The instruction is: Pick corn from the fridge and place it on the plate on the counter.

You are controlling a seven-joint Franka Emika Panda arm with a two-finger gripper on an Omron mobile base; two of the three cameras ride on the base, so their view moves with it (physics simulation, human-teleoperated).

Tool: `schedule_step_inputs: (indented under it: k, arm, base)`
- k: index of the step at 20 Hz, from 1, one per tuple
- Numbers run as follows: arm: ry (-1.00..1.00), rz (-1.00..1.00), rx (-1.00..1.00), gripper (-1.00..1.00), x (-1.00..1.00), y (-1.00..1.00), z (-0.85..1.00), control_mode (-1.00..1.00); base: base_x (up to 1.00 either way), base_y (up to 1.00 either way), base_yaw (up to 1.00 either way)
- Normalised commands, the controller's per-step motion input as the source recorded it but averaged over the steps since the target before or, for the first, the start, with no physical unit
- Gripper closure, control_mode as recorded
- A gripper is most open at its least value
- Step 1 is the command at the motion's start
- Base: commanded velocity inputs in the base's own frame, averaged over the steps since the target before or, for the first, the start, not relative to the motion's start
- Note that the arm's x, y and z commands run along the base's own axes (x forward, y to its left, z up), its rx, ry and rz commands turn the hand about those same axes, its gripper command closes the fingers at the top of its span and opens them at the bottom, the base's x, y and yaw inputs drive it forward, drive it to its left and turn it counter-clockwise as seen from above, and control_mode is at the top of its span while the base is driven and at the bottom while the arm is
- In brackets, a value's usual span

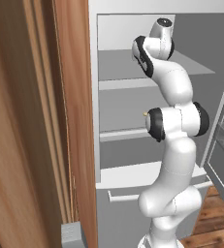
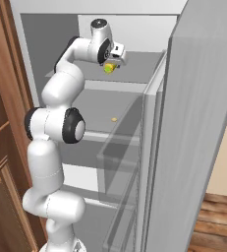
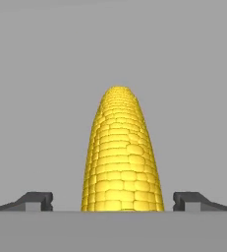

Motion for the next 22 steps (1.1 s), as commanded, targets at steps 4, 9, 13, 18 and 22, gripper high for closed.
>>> schedule_step_inputs:
  k: [4, 9, 13, 18, 22]
  arm:
    - [0.00, 0.00, 0.00, 1.00, 0.10, 0.00, -0.08, -1.00]
    - [0.00, 0.00, 0.00, 1.00, 0.02, 0.00, -0.06, -1.00]
    - [-0.06, 0.00, 0.00, 1.00, -0.25, 0.00, 0.00, -1.00]
    - [-0.10, 0.00, 0.00, 1.00, -0.65, -0.01, 0.00, -1.00]
    - [-0.07, 0.00, 0.00, 1.00, -0.47, 0.00, -0.13, -1.00]
  base:
    - [0.00, 0.00, 0.00]
    - [0.00, 0.00, 0.00]
    - [0.00, 0.00, 0.00]
    - [0.00, 0.00, 0.00]
    - [0.00, 0.00, 0.00]
